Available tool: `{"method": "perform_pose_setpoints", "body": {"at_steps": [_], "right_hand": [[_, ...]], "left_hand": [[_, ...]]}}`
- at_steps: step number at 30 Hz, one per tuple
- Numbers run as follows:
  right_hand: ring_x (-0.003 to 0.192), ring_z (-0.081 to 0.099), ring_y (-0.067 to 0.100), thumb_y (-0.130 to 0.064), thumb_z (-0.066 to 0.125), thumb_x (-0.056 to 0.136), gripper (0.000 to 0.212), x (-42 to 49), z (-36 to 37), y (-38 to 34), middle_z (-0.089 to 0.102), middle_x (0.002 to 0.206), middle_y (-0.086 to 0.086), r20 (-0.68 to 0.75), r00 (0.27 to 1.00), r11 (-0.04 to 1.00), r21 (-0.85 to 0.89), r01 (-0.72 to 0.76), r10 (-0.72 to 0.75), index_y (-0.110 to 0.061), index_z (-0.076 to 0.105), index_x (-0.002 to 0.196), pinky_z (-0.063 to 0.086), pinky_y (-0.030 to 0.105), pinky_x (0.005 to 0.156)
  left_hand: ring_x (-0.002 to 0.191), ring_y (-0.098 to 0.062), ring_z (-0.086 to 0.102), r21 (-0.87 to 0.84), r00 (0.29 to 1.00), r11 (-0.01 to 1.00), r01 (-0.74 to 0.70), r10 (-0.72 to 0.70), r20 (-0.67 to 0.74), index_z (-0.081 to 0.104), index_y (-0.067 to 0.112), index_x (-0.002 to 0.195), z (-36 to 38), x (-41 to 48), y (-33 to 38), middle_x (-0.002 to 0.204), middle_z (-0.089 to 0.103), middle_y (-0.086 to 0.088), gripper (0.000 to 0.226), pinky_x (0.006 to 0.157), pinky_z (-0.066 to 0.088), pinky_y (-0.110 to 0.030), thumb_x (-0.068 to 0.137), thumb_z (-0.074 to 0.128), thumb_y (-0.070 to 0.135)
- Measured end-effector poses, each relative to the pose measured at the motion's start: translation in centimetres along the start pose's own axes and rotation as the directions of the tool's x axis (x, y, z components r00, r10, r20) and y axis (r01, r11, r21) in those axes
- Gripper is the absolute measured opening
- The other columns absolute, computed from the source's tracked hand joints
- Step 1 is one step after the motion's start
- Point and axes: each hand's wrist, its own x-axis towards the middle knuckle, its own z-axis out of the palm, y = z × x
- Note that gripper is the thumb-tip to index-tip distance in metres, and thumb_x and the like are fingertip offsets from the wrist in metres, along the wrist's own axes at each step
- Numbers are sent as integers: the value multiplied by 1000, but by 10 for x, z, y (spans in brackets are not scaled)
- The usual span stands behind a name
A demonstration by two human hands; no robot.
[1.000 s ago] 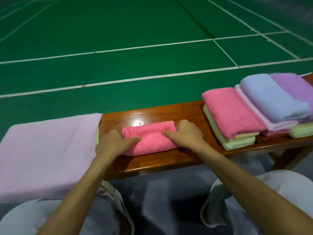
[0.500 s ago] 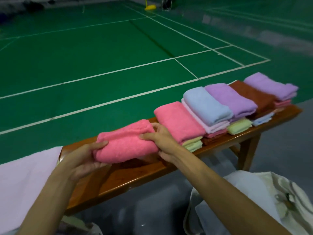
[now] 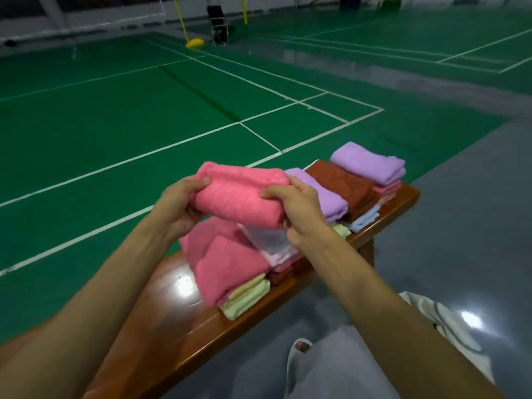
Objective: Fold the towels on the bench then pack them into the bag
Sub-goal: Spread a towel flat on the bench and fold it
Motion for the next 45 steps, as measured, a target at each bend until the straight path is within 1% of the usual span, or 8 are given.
{"method": "perform_pose_setpoints", "body": {"at_steps": [10,13,20,22,25,29,35,45], "right_hand": [[78,63,18,-7,79,78,31,95,-118,-55,68,93,6,-403,915,995,95,20,20,-12,67,106,54,27,59],[81,68,17,-14,83,80,30,114,-138,-48,70,98,6,-440,898,998,54,14,11,-14,62,102,63,38,68],[105,62,29,-53,83,73,63,123,-170,-25,66,111,6,-472,767,695,-717,-49,-434,-11,60,114,48,33,82],[106,60,34,-62,75,76,71,117,-171,-31,64,115,11,-347,744,387,-913,-129,-571,-13,54,123,44,37,79],[119,51,36,-52,64,86,67,120,-166,-39,54,131,15,-30,737,-40,-996,-77,-675,-16,48,141,44,41,87],[156,6,36,-38,38,101,60,150,-156,-44,15,170,10,290,909,-313,-930,194,-299,-25,28,159,5,60,124],[158,3,31,-46,12,107,60,167,-183,-10,7,172,6,168,978,-232,-963,136,-122,-31,-3,163,-2,56,126],[157,-6,32,-42,24,106,64,120,-132,-47,2,171,10,280,933,-313,-928,202,-227,-19,10,164,-3,60,124]], "left_hand": [[73,-16,63,83,993,996,45,-54,102,70,8,118,187,141,-29,93,68,-8,37,54,57,-26,82,80,2],[90,-20,65,162,991,983,88,-104,90,71,10,115,212,170,-50,110,71,-10,38,81,60,-39,80,84,5],[94,-22,68,434,992,895,-107,124,-10,67,16,93,220,194,-88,104,69,-6,39,71,61,-35,69,95,29],[106,-22,64,647,966,735,-203,258,9,68,19,106,220,184,-85,117,68,-3,43,72,54,-27,76,89,42],[135,-31,49,861,787,138,-489,496,367,56,18,141,216,169,-84,145,57,-9,60,110,41,-40,93,64,54],[155,-35,18,704,667,-310,-639,233,708,40,27,154,216,155,-97,167,29,-8,53,123,17,-58,108,25,50],[159,-29,-3,726,752,-342,-596,80,655,9,29,164,216,156,-128,173,-1,0,59,125,2,-60,109,16,49],[158,-25,-11,770,765,-256,-585,141,628,-1,34,164,186,99,-71,172,-5,4,63,125,-9,-55,107,12,58]]}}
